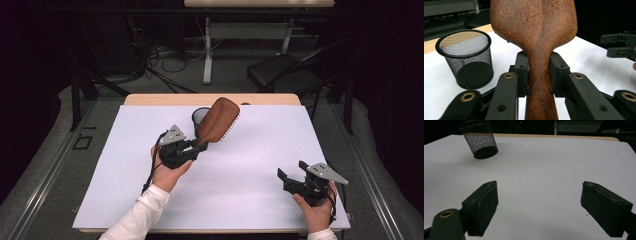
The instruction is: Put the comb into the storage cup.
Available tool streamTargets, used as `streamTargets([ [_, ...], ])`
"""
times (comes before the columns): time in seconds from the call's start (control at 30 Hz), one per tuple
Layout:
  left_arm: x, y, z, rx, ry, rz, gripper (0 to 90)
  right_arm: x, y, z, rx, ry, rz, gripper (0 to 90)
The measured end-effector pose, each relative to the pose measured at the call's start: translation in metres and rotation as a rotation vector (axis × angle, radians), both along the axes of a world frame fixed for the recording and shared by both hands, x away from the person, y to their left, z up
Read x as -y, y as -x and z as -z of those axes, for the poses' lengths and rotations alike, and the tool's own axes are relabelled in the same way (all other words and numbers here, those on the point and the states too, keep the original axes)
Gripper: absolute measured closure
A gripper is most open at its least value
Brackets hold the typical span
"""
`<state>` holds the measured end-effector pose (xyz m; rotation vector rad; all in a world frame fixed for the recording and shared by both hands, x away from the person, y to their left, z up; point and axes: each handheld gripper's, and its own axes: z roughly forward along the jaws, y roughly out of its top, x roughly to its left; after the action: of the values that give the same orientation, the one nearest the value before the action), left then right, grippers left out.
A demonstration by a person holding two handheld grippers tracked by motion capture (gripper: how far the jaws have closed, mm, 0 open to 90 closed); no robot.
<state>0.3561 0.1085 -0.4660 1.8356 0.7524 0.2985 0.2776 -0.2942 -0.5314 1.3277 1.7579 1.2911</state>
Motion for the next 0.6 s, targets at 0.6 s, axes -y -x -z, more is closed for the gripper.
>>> streamTargets([
  [0.6,-0.014,0.000,-0.002,0.017,0.050,-0.034,71.7,-0.007,0.000,0.002,-0.024,0.005,-0.018,14.1],
])
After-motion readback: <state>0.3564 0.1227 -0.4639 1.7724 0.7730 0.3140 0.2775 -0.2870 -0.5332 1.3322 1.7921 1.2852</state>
